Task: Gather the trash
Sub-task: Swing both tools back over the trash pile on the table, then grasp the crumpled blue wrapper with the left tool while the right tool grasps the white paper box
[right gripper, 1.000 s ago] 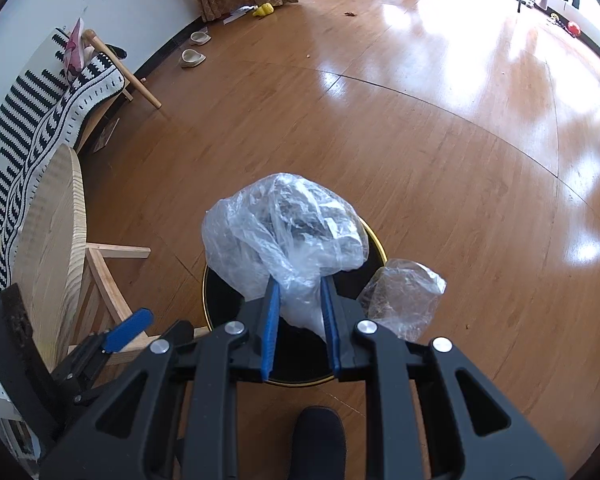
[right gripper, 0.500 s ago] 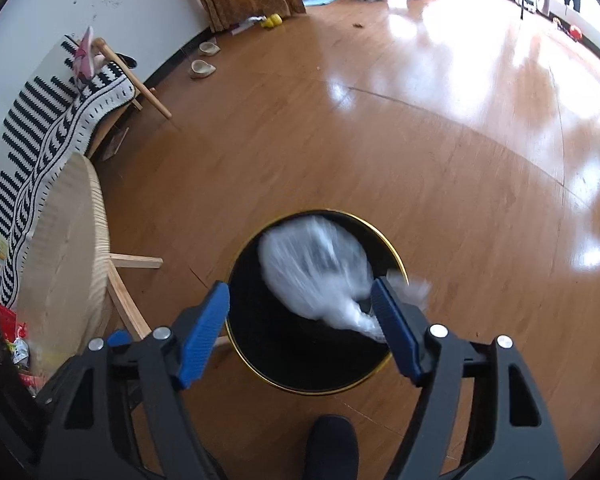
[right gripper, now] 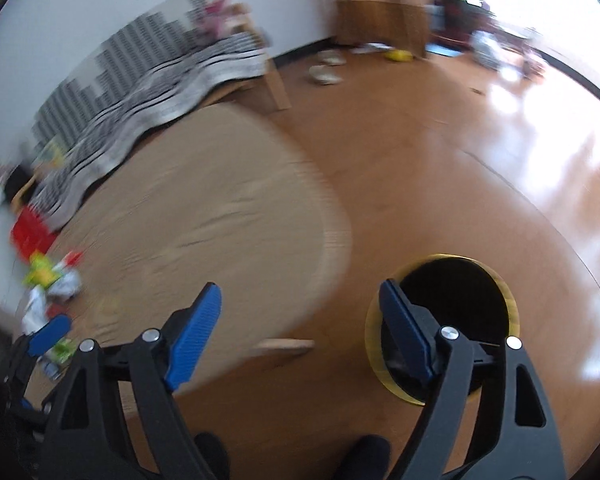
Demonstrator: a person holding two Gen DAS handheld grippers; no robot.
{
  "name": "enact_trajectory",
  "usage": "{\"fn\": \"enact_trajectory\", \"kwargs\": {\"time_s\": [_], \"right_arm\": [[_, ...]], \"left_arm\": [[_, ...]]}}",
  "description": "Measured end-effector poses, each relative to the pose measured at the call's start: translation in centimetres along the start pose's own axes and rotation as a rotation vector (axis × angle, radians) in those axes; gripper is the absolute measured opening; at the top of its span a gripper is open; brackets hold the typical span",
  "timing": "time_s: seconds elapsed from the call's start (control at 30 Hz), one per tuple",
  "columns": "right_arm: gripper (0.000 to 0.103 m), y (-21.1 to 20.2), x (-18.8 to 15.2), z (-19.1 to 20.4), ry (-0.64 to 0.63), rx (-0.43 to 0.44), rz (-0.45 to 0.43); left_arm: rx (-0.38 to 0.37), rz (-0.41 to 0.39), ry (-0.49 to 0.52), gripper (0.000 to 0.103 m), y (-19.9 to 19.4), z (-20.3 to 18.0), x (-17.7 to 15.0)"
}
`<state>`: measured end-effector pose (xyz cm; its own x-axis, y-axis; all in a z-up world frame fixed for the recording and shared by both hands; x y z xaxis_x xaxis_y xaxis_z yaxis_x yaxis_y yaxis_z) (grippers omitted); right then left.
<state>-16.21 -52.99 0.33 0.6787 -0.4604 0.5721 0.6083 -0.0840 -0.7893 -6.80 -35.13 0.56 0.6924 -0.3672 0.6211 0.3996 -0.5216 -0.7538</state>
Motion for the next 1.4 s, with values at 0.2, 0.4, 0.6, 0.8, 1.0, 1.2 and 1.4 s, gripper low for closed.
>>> {"fn": "enact_trajectory", "kwargs": {"time_s": [0.2,0.4,0.6,0.8,1.0,1.2,1.4], "right_arm": [[0.079,2.3,-0.1,15.1,-0.253,0.187,0.032],[0.079,5.0,-2.2,28.4,-0.508,0.299,0.082],[0.079,6.4,-4.4,34.6,-0.674,0.3,0.067],[0.077,9.6,-5.3,38.0,-0.702,0.29,0.11],[0.046,11.0,-5.8,39.2,-0.731,0.314,0.163],[0.037,8.4,-2.9,36.7,-0.625,0.353,0.093],[0.037,7.5,-1.6,33.3,-0.562,0.365,0.101]], "left_arm": [[0.202,-0.116,-0.137,0.097,-7.2,14.4,-0.2],[0.393,-0.146,-0.332,0.097,-12.7,28.5,-3.2],[0.408,-0.093,-0.462,0.097,-15.4,35.1,-7.9],[0.348,-0.04,-0.472,0.097,-14.8,35.8,-9.1],[0.308,0.015,-0.423,0.097,-12.3,33.4,-8.8],[0.31,0.068,-0.383,0.097,-10.3,31.3,-9.0],[0.341,0.089,-0.431,0.097,-8.3,30.3,-8.8]]}}
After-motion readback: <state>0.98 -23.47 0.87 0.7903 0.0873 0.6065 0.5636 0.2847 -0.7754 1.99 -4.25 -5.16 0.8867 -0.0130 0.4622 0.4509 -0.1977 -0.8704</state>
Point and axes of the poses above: each gripper's, at about its wrist camera, not at the fingertips, and y roughly the way its jaws point, z to its left, x to its top, the point moved 3 cm from there along y, roughly the way its jaws point, and after that the axes turned 6 degrees about -y, right-handed, at the moved point
